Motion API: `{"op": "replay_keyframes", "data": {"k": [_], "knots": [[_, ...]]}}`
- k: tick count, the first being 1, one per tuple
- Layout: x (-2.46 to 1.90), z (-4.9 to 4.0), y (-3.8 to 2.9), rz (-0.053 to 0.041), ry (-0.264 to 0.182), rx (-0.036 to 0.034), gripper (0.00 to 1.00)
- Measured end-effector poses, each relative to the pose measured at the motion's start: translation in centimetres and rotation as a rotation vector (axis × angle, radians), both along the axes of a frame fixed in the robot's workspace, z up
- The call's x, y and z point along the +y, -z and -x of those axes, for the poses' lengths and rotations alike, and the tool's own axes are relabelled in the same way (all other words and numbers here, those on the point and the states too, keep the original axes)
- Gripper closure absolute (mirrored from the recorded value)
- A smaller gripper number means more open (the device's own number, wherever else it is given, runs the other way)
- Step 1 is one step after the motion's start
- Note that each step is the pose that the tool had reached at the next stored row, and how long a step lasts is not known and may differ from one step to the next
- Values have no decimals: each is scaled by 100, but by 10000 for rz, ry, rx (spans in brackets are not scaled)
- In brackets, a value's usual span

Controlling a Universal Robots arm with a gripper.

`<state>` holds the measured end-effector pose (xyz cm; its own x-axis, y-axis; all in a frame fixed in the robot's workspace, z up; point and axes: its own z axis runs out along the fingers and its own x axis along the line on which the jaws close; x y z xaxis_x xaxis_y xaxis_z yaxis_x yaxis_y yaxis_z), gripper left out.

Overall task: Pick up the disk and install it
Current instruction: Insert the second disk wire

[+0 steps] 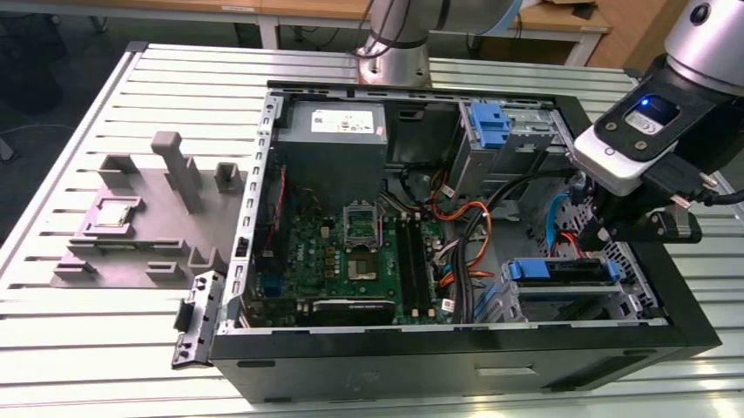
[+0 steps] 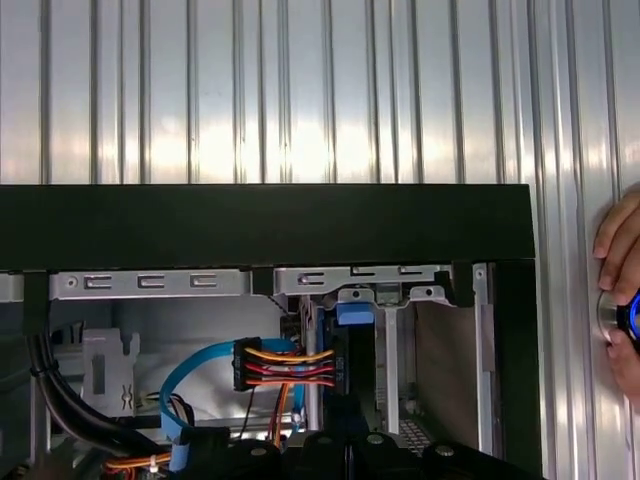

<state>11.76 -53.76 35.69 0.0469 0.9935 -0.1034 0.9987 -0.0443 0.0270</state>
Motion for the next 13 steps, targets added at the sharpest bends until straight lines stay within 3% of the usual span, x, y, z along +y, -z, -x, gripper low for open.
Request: {"op": "replay_keyframes", "data": {"k": [8,13], "knots": [[1,0,-78,0,0,0,90],[27,3,-120,-1,-1,0,90]]}}
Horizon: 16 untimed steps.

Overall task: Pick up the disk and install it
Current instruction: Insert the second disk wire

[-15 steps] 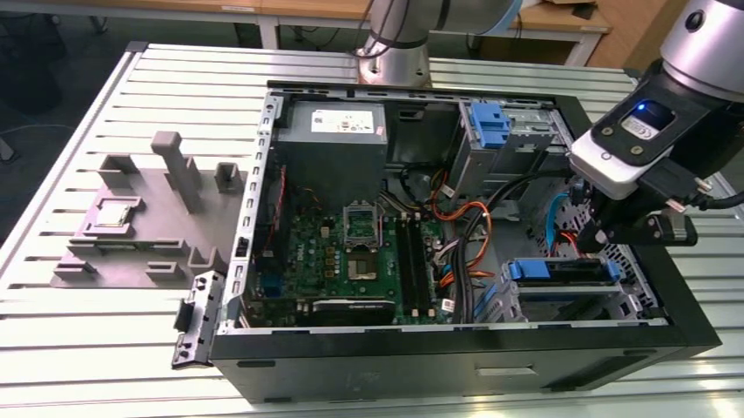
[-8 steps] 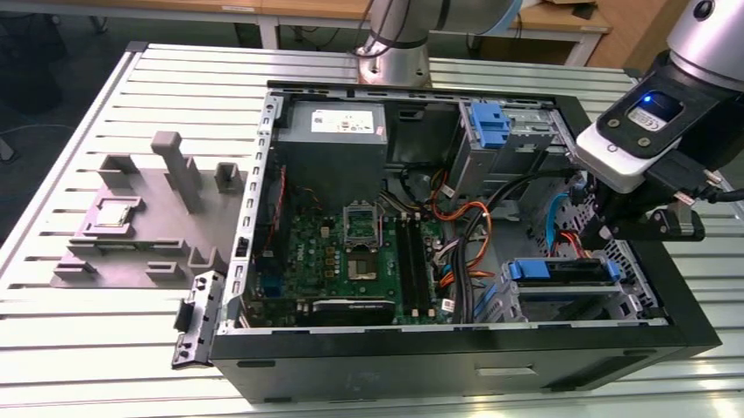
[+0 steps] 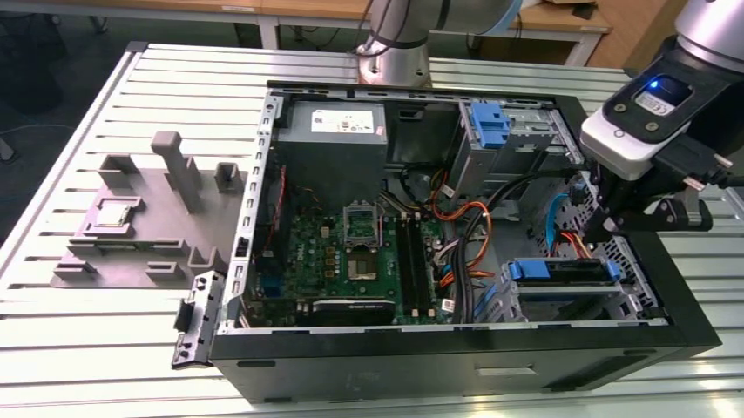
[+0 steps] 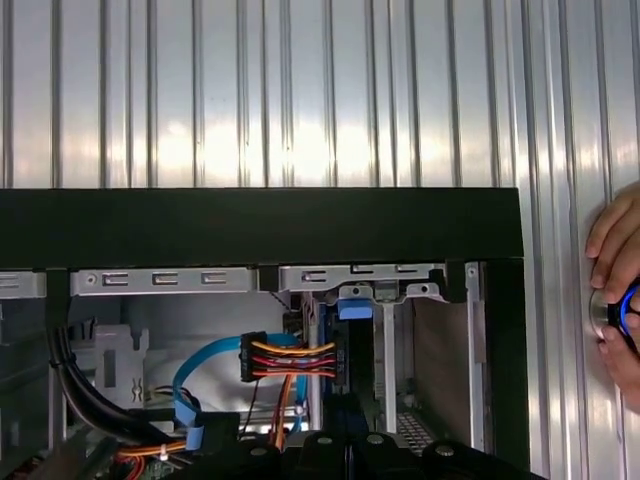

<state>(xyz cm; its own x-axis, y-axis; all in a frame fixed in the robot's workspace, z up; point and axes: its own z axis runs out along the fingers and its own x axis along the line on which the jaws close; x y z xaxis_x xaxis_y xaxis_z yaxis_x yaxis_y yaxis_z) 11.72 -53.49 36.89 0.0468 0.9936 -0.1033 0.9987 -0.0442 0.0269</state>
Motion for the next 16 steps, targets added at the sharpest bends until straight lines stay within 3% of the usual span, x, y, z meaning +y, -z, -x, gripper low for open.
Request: {"op": "replay_keyframes", "data": {"k": [7,16], "knots": [[39,0,-64,-1,0,0,90],[114,0,-94,-2,0,0,90]]}}
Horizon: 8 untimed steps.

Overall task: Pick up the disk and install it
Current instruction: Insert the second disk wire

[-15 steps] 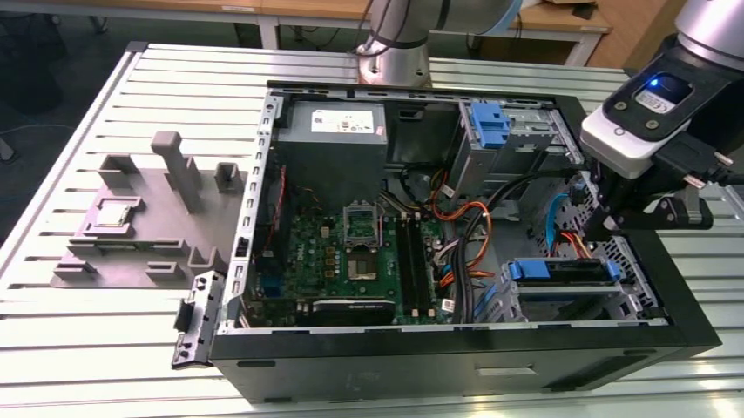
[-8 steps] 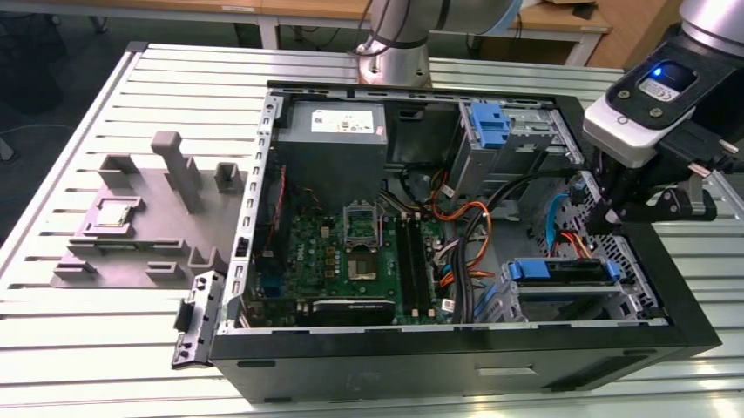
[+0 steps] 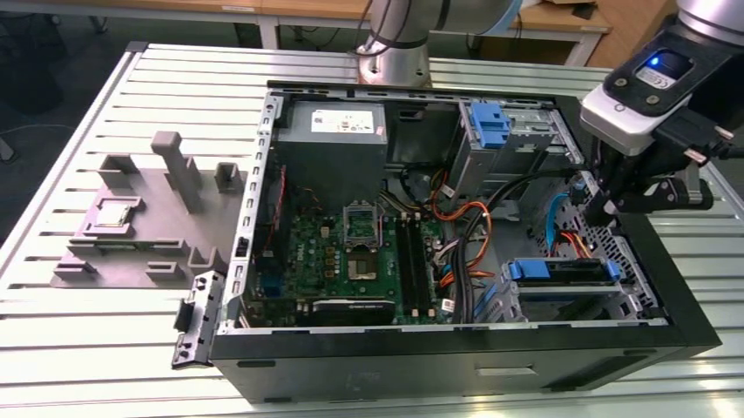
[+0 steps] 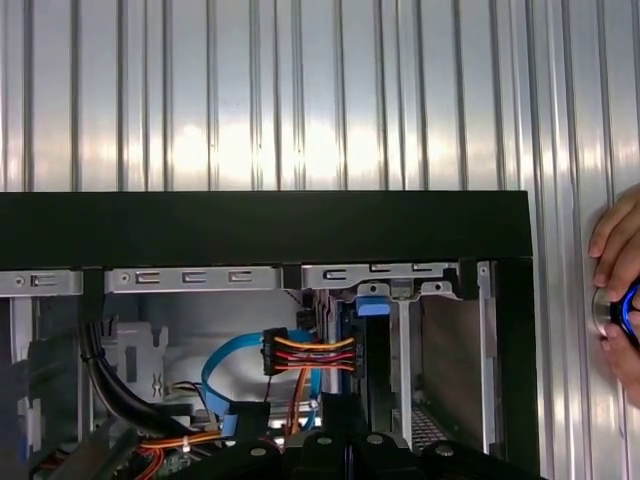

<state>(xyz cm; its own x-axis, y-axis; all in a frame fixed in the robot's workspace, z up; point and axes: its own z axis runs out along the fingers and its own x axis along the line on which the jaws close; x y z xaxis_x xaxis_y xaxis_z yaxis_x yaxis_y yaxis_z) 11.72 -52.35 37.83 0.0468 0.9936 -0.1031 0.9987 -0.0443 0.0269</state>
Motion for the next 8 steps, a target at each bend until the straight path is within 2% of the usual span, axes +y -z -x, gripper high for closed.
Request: {"op": "replay_keyframes", "data": {"k": [8], "knots": [[77,1,-17,-1,39,13,90]]}}
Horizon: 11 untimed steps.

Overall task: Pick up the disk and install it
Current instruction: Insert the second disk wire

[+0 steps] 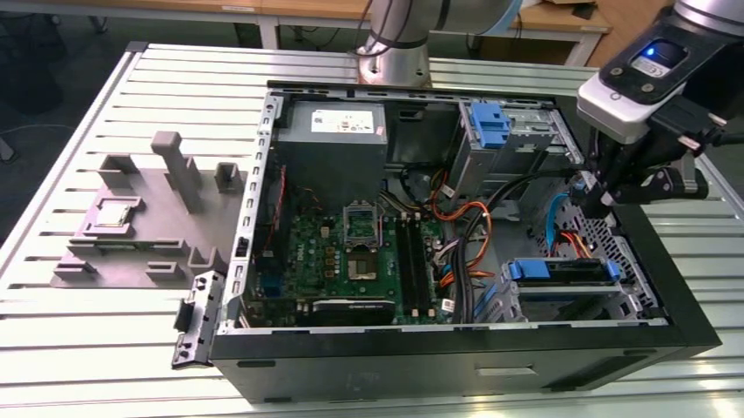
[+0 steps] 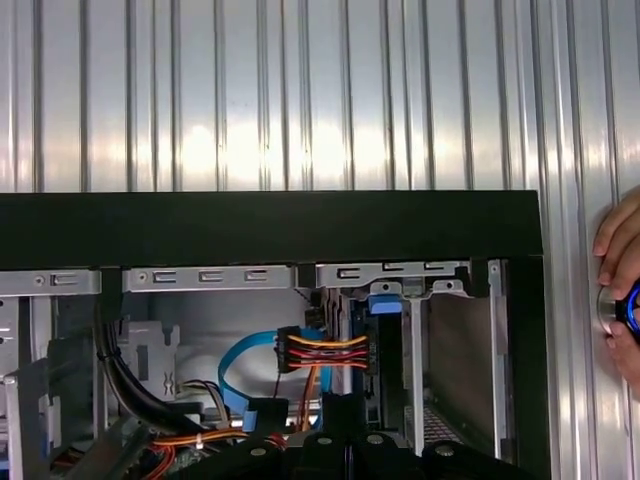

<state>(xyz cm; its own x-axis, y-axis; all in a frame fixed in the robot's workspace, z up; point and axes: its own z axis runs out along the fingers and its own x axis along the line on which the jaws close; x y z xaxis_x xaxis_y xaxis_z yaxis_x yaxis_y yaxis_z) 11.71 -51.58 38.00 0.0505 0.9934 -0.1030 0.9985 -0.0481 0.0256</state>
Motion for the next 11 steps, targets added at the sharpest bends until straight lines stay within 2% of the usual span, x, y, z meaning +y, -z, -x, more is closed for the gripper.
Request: {"op": "replay_keyframes", "data": {"k": [4,11], "knots": [[50,-1,1,-3,4,10,90],[183,-1,0,1,4,10,90]]}}
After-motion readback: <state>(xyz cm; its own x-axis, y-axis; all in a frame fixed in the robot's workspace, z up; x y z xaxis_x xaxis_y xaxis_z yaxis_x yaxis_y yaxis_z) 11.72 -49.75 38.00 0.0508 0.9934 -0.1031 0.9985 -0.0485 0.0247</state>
